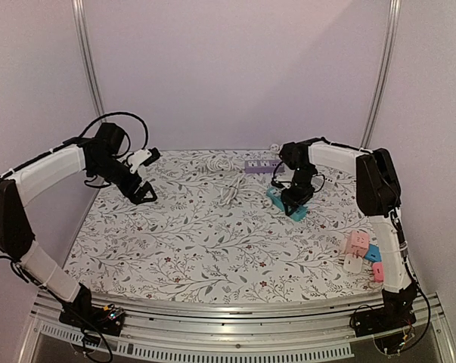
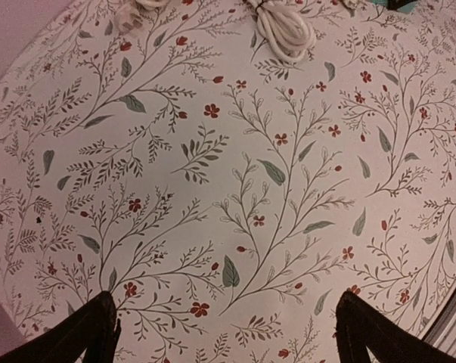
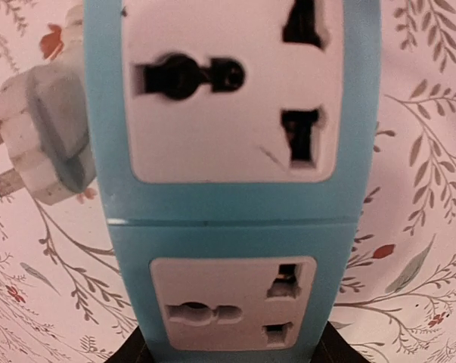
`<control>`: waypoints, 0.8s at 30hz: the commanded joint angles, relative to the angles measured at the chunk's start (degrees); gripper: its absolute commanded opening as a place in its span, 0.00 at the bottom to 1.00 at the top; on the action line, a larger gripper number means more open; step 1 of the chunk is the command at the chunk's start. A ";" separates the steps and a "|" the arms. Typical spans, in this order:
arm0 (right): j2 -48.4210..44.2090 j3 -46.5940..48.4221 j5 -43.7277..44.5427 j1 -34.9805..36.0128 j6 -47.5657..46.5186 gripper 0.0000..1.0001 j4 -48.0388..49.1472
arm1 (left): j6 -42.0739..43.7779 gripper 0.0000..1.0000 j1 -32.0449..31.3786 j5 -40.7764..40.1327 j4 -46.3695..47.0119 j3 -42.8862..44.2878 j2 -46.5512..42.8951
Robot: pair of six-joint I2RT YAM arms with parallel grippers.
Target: Insert the plug
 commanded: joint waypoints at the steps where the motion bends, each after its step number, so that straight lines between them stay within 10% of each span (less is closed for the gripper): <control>1: -6.54 -7.39 -4.09 8.10 -3.17 0.38 1.59 | 1.11 0.99 -0.74 1.54 -1.06 -1.16 -3.36; 12: -11.24 -11.72 0.16 32.07 -18.51 0.38 5.04 | 3.39 1.00 -0.67 3.30 -1.00 -4.33 -9.57; 21: -10.57 -13.16 4.10 34.28 -26.60 0.44 4.17 | 4.85 1.00 -0.63 2.87 -0.89 -6.84 -13.17; 24: -10.13 -12.36 4.18 34.38 -26.85 0.61 3.93 | 4.73 0.99 -0.65 3.00 -0.78 -6.82 -12.96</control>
